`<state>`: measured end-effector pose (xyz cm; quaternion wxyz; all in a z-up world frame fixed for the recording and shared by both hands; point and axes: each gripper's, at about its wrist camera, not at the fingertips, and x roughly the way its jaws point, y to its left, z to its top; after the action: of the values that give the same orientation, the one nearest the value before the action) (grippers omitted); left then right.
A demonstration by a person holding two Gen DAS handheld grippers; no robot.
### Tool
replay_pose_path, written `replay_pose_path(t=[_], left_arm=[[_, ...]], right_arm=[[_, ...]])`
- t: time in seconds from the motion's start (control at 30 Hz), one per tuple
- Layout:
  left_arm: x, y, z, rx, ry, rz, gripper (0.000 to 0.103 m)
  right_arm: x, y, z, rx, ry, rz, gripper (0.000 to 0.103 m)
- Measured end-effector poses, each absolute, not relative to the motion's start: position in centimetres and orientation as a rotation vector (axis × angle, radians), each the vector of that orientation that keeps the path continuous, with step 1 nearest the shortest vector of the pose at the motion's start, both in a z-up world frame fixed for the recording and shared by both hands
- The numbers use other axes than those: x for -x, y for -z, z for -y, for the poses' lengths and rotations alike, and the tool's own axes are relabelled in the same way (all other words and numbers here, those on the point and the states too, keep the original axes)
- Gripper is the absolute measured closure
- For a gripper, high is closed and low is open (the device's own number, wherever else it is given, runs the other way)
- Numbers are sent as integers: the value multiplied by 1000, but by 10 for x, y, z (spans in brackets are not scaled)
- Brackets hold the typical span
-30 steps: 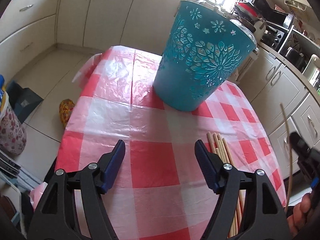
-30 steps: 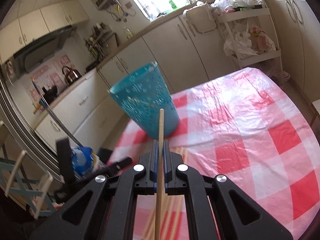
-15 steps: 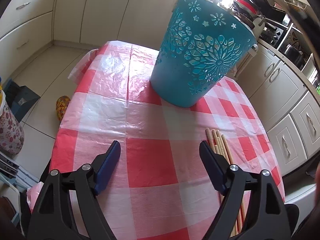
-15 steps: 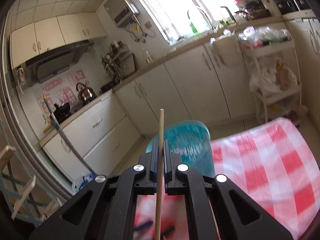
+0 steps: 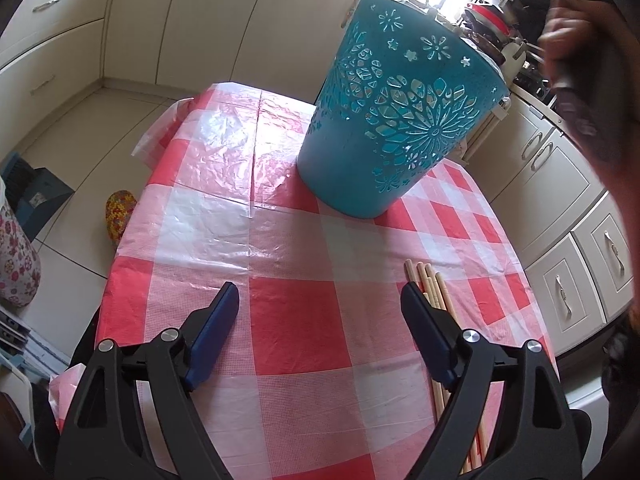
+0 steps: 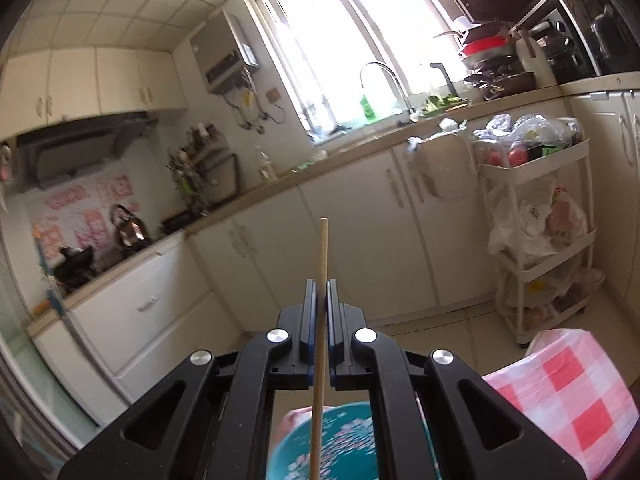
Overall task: Organize utensils
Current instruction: 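Lift the chopstick over the teal basket and release it from the right tool, then return the right tool to the chopsticks and close it on another one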
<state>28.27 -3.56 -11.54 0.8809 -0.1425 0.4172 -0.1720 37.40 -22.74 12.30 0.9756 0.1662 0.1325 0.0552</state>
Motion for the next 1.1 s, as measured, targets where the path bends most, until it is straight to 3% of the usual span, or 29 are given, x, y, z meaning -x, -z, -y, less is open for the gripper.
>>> replay_pose_path(t=[0.23,0.5,0.77,1.1], left_arm=[[-283,116,34,306,355,-868,23],[-284,117,36,296,346,-875,22],[-285,117,38,281,341,-877,22],[-284,116,43,252,334,-884,20]], right_arm=[[-378,-93,224,-271,-94,-384,97],[-301,-70,243,-263,-175,-447,92],[-213,25,266,-192,-149,-748,92],[-218,81,251,-80,-93,-909,92]])
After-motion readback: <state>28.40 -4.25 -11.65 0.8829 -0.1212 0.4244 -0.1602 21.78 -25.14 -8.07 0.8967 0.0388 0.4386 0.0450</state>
